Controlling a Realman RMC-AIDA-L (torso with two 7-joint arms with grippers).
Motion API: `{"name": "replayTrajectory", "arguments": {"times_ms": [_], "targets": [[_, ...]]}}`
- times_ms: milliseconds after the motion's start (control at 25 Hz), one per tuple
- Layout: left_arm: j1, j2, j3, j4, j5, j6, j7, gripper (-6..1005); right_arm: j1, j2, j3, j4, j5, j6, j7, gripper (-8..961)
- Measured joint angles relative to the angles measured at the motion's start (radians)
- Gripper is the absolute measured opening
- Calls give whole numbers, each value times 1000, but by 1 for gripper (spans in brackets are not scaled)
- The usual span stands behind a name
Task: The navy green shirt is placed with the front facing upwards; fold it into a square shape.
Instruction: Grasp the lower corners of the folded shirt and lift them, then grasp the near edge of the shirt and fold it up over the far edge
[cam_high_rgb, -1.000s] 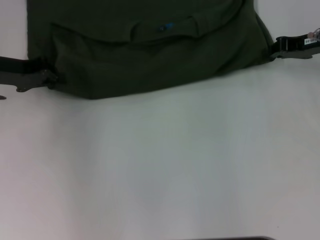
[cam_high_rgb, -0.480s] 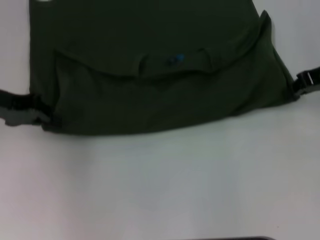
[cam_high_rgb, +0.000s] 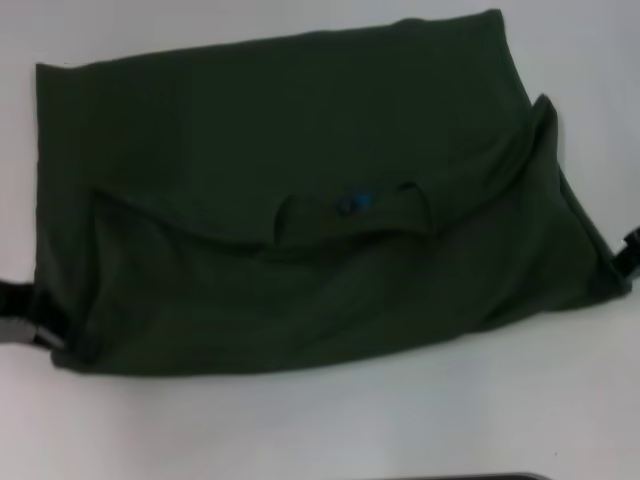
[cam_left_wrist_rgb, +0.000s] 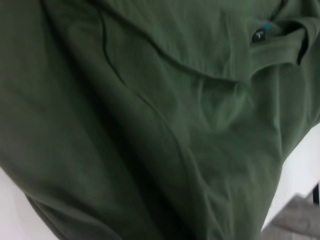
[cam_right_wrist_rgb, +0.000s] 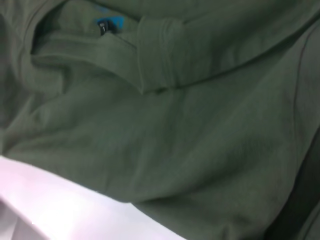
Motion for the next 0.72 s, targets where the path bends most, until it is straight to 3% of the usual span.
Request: {"name": "replayTrajectory", "arguments": {"times_ms": [160, 240, 280, 440, 720], "targets": [[4, -2, 0, 3, 35, 16, 16, 31, -9, 5, 2, -3, -1, -18, -9, 24], [4, -6, 12, 4, 55, 37, 24, 31, -14, 16, -1, -10, -7, -47, -21, 25], [4, -8, 19, 4, 68, 49, 28, 31, -20, 31, -4, -23, -28, -81, -36, 25], [6, -13, 48, 10, 116, 70, 40, 32, -30, 44, -12, -31, -55, -115, -50, 27], [20, -13, -17, 4, 115, 98, 109, 34, -55, 33, -29, -14, 24, -128, -80, 31]]}}
